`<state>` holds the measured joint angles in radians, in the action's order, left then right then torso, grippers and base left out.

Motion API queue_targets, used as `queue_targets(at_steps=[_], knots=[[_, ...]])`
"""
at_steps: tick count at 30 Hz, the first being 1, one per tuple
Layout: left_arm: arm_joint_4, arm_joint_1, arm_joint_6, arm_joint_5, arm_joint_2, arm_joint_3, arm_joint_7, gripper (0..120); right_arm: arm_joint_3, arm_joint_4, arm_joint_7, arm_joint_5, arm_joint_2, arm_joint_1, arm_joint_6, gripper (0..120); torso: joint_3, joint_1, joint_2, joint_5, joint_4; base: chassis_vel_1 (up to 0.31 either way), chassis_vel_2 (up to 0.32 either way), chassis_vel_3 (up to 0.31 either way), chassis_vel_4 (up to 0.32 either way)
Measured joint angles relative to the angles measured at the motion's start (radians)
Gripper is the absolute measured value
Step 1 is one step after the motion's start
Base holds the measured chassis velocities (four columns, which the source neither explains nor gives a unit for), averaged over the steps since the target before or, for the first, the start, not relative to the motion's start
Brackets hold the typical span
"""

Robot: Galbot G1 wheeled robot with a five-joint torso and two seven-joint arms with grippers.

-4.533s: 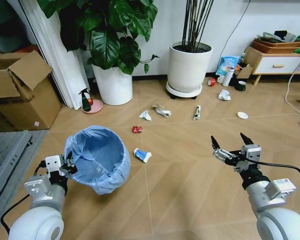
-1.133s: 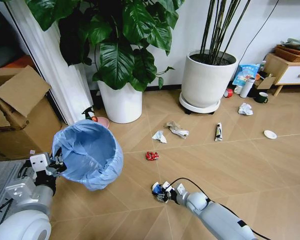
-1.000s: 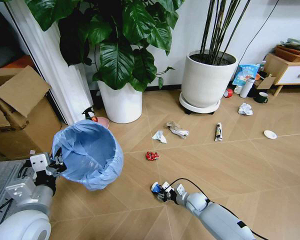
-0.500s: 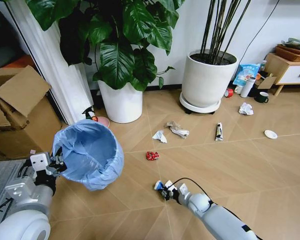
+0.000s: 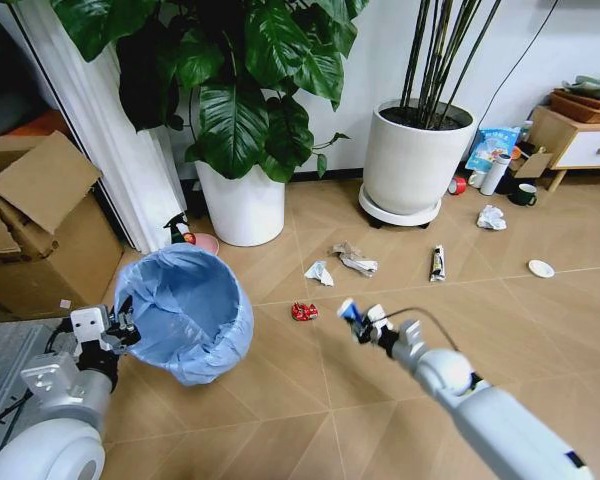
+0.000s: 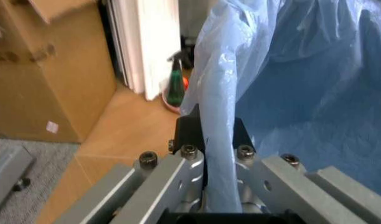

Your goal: Pick up the trash bin and place the garbage on the floor into it.

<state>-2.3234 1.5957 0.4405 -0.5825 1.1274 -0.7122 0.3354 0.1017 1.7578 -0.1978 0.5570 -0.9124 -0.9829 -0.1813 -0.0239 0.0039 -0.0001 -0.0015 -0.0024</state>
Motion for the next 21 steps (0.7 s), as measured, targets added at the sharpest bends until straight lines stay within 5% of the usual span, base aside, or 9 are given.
queue_targets(at_steps=[6,12,21], knots=[[0.033,-0.03,0.024,-0.018,-0.02,0.028,-0.004,0,-0.046,0.149,0.04,0.134,0.031,0.127,-0.064,10,0.0,0.0,0.0,0.0008,0.0,0.0,0.0,0.0,0.0],[0.067,-0.072,0.073,-0.075,-0.056,0.069,-0.003,0,-0.233,0.281,0.134,0.318,0.01,0.368,-0.132,10,0.0,0.0,0.0,0.0003,0.0005,0.0,0.0,0.0,0.0],[0.129,-0.134,0.106,-0.154,-0.112,0.106,0.008,0,-0.458,0.259,0.188,0.383,-0.05,0.486,-0.148,9,0.0,0.0,0.0,0.0007,0.0002,0.0,0.0,0.0,0.0]])
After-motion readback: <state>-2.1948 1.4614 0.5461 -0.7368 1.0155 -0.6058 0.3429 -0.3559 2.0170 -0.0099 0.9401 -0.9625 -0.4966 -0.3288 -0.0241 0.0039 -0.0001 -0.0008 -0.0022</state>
